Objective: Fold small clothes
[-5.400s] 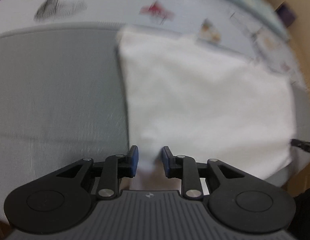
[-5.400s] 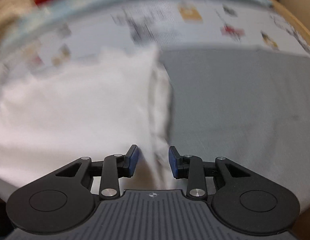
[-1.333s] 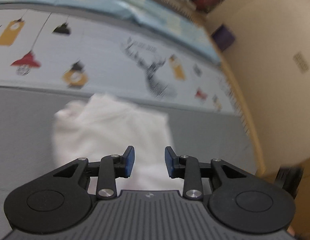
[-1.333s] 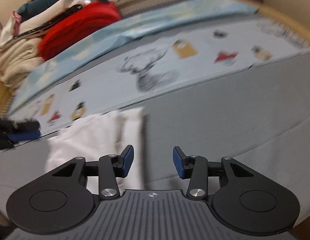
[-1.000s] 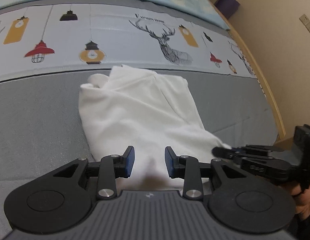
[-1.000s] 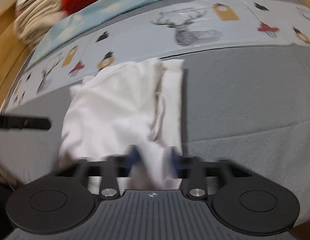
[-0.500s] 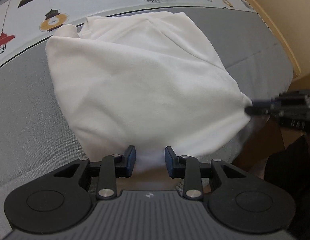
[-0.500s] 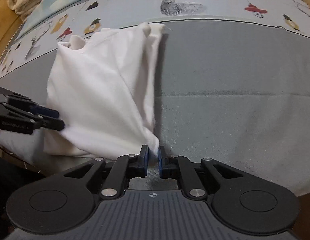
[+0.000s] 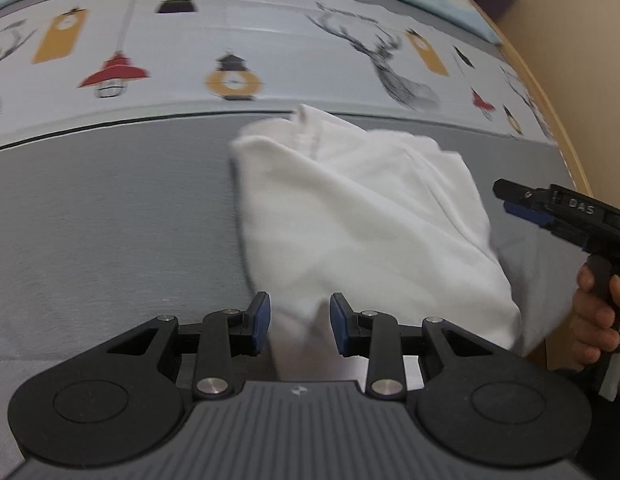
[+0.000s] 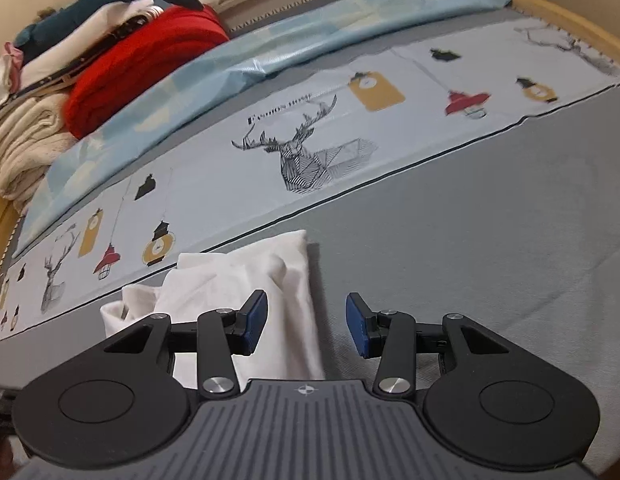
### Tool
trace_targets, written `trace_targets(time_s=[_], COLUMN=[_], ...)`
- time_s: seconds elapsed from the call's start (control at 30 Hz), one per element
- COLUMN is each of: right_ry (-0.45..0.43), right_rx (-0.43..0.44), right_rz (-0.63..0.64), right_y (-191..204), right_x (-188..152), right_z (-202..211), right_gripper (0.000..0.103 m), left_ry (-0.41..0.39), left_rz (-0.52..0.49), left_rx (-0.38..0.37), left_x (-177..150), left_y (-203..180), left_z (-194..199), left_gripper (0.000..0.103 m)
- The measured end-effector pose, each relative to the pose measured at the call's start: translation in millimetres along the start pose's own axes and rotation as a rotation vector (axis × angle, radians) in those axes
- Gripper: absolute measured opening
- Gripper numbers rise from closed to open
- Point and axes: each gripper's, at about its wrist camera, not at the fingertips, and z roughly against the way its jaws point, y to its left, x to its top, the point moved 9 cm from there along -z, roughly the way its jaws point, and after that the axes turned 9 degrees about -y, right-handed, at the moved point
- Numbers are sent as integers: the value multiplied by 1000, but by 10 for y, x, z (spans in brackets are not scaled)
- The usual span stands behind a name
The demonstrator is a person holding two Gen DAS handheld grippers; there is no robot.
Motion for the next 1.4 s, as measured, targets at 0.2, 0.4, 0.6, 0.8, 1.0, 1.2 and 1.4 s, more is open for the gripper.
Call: trace_targets(time_s=[0.2, 0.4, 0.6, 0.8, 1.0, 1.2, 1.4], right_ry=[45, -163, -37, -227, 181, 299, 339], right_rx=[-33, 14, -240, -83, 195, 87, 142], right_rz=[3, -23, -176, -4, 255, 390, 389], right_y=[256, 432, -232, -42, 200, -115, -119], right_x=[-42, 268, 79, 332, -500, -840, -945], right_z=[-429, -349, -463, 86, 105, 192, 320], right_gripper=[45, 3, 8, 39, 39, 51, 50], left_ry=[-21, -22, -25, -30, 82, 110, 180], left_rz=[46, 39, 36, 12, -89, -109, -265], left_rx=[14, 3, -15, -61, -94, -34, -83], left_x=[129, 127, 138, 138, -106, -191, -454], left_y=[124, 142, -22, -271, -537, -580, -755], left_z=[73, 98, 29, -46, -280, -319, -317], left_gripper=[36, 36, 36, 36, 36, 38, 34])
